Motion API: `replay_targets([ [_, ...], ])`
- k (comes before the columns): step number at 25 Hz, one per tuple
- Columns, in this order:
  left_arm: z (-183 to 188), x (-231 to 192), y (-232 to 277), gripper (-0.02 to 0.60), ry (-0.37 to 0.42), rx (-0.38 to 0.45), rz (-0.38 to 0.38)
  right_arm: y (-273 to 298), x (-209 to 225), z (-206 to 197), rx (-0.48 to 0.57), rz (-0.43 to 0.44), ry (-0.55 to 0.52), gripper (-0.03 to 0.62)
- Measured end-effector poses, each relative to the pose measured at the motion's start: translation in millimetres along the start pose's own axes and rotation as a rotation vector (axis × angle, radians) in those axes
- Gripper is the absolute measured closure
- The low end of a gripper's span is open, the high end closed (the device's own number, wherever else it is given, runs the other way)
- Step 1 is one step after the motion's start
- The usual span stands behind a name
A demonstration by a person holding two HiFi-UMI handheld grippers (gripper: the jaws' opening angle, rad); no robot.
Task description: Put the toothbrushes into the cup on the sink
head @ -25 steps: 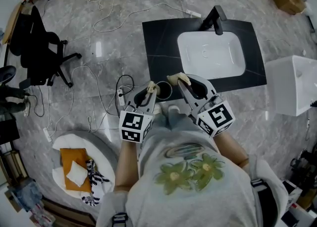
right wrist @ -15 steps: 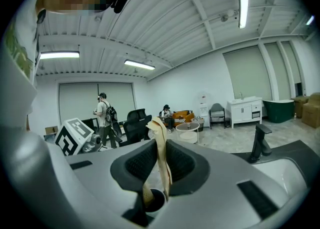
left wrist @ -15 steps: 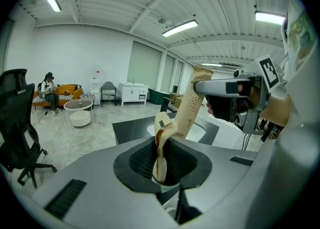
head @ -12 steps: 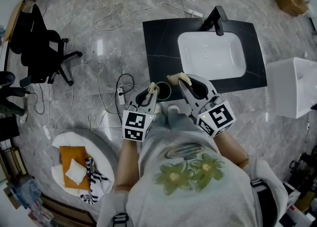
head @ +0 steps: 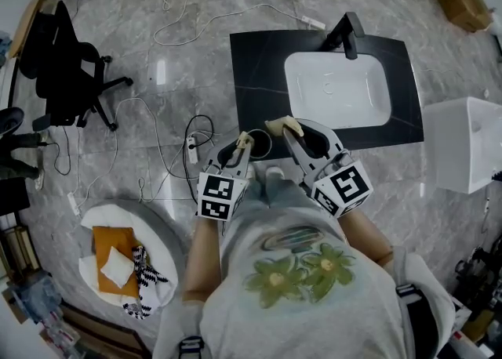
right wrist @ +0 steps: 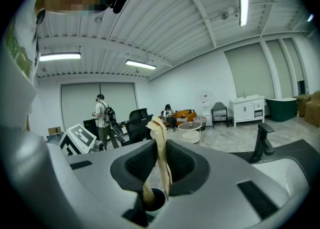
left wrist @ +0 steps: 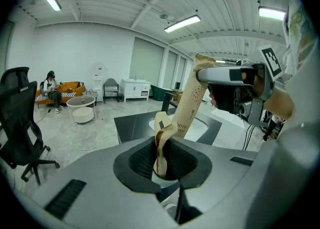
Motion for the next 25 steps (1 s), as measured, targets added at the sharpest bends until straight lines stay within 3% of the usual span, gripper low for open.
replay_targets([
  [25, -27, 3, 16, 0.526, 0.021, -0.071, 0.029, -4, 2, -4, -0.01, 0.014, -0.001, 0.519],
])
Point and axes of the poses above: the fingertips, and each gripper's own axes: y forward along the fingers, x to its right, z out of its top, the point moved 7 cm from there along -y, backward along the fingers, and after that the axes turned 3 degrees about -z, right-handed, at the moved point
